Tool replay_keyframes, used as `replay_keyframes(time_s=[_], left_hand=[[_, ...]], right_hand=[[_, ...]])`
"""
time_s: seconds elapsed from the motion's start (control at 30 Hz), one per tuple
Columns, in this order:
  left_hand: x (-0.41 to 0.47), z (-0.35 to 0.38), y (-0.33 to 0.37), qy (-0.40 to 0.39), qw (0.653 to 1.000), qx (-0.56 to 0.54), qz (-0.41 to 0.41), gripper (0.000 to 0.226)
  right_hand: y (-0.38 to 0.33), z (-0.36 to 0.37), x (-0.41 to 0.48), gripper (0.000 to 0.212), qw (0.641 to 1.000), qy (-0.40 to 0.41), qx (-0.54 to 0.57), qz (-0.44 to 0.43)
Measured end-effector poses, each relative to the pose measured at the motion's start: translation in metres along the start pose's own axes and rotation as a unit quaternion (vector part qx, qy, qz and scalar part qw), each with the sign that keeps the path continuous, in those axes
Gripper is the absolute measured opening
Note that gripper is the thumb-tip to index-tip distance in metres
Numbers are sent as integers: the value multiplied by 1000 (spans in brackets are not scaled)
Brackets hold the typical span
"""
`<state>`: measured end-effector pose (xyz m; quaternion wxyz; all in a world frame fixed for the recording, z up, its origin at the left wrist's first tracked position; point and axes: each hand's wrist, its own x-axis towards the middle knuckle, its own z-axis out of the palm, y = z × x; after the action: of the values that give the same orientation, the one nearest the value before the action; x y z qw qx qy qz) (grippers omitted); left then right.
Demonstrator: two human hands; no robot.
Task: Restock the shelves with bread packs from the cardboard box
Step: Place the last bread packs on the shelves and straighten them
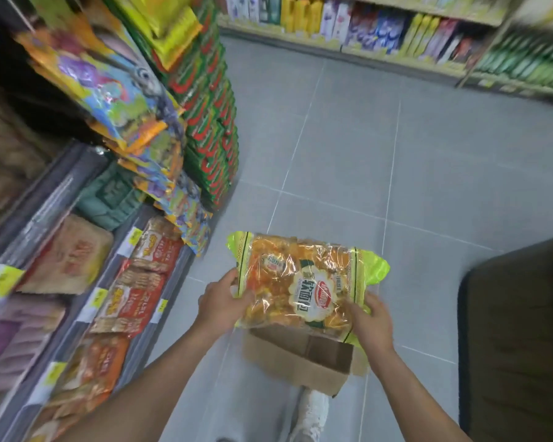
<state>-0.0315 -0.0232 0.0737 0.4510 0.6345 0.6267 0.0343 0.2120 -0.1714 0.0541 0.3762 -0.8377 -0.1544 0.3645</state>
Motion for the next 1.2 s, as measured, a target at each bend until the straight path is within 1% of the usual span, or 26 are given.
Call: replay_keyframes(time_s=[0.07,0.13,0.17,0.3,0.43,0.57,0.63,0.73,0.8,0.93,1.1,1.17,1.2], left_hand=[[-27,-40,15,18,998,-63,17,61],[-54,-85,29,40,994,-94,37,72],[-68,-107,33,55,992,-103,47,74],[-124,-194,43,123,978,-138,98,75],[-188,-273,41,206,951,-173,153,71],[-251,-341,30,301,918,-193,171,67],[-279,-369,21,328,907,-200,171,68],[-315,-401,3,372,887,-217,168,66],[-336,-414,-8,408,870,-232,152,65],[-373,-432,-30,459,845,-243,131,57],[-410,-440,-49,523,811,-252,80,73],[-422,-441,-48,539,796,-266,74,84],[-428,-441,-47,544,789,-275,71,81]], right_hand=[[-35,-8,-25,27,999,-14,9,-40],[-77,-13,-54,22,996,-43,23,-81],[-101,-15,-71,20,994,-52,30,-95],[-187,-17,-139,23,978,-100,60,-174],[-257,-8,-204,23,952,-145,76,-257],[-321,10,-256,25,922,-194,75,-326],[-349,22,-276,27,908,-216,76,-352],[-382,48,-300,30,877,-254,85,-400],[-400,68,-313,30,854,-275,87,-434],[-425,113,-337,29,803,-347,65,-480],[-457,152,-359,31,741,-421,10,-524],[-468,162,-366,40,722,-462,-16,-516],[-473,167,-368,48,712,-484,-19,-508]])
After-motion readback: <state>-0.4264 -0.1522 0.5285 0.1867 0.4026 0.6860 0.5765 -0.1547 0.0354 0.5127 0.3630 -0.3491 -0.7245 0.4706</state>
